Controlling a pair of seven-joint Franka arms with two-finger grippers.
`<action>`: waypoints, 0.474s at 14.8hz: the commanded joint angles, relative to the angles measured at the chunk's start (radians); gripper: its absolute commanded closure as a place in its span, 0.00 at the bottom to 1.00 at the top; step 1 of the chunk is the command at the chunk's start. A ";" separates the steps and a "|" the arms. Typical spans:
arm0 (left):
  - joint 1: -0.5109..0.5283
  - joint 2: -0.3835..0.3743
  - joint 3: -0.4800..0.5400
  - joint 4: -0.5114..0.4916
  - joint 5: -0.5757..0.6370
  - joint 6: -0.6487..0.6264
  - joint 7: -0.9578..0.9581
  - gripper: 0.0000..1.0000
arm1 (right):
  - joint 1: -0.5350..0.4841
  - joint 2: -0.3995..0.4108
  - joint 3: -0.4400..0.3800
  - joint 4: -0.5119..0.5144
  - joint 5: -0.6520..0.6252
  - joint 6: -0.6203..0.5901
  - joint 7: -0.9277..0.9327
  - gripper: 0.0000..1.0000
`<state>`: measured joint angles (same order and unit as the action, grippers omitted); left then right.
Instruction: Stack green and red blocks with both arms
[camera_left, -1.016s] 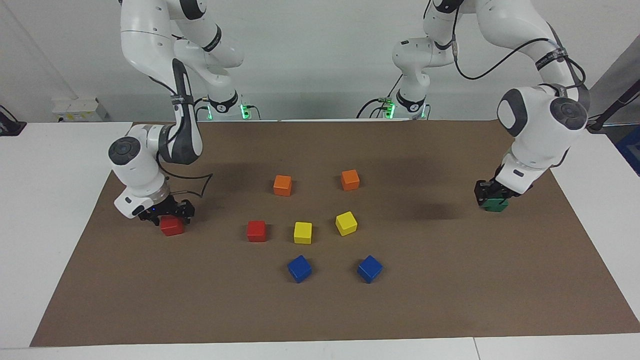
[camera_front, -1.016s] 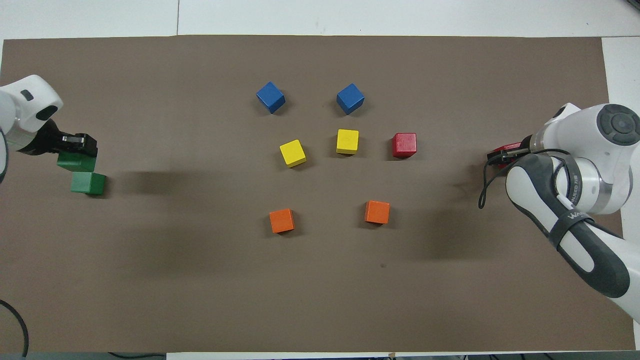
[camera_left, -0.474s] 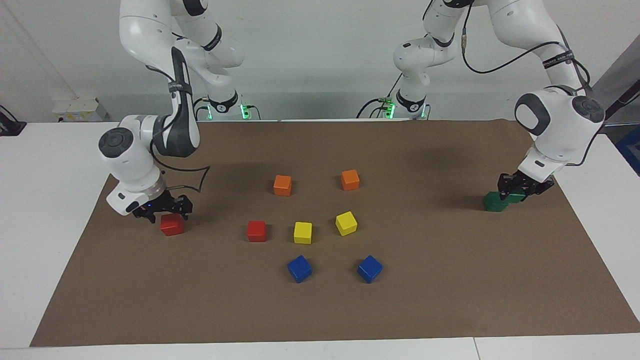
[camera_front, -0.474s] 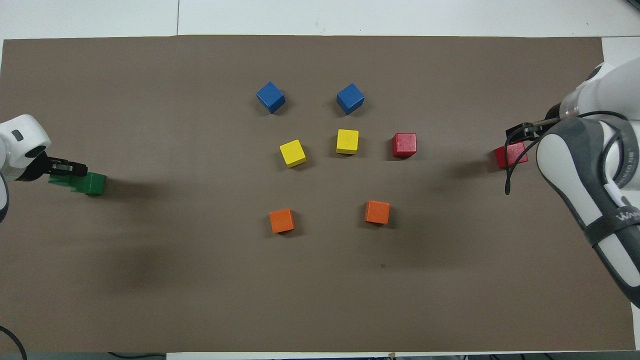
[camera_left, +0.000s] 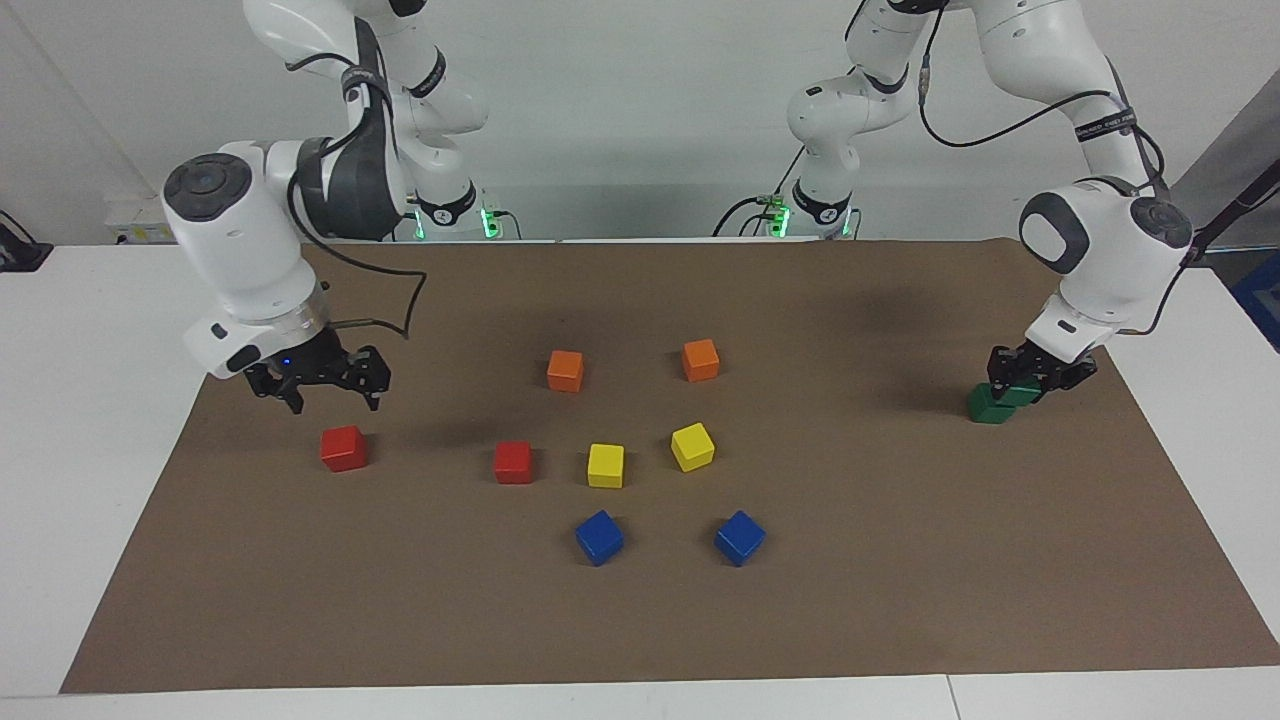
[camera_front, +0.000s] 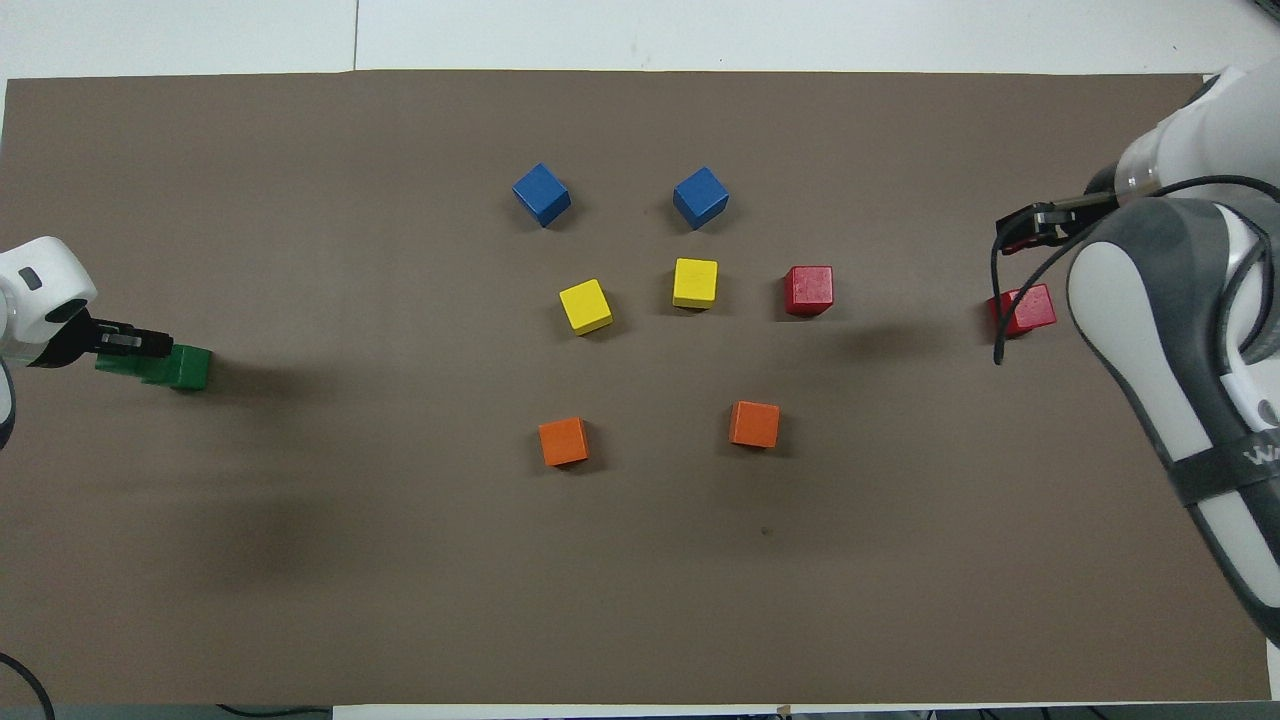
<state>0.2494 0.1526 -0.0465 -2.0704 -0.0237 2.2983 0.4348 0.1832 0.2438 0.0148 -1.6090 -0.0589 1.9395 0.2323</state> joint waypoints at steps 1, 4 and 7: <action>0.013 -0.036 -0.007 -0.043 -0.024 0.027 0.030 1.00 | 0.087 0.075 -0.001 0.037 -0.021 0.053 0.154 0.03; 0.014 -0.036 -0.007 -0.057 -0.024 0.047 0.028 1.00 | 0.116 0.124 -0.001 0.024 -0.018 0.113 0.218 0.05; 0.014 -0.038 -0.007 -0.068 -0.024 0.061 0.028 1.00 | 0.099 0.157 0.001 0.005 0.010 0.145 0.237 0.06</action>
<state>0.2506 0.1526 -0.0466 -2.0897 -0.0246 2.3260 0.4352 0.3054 0.3816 0.0114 -1.6051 -0.0589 2.0640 0.4457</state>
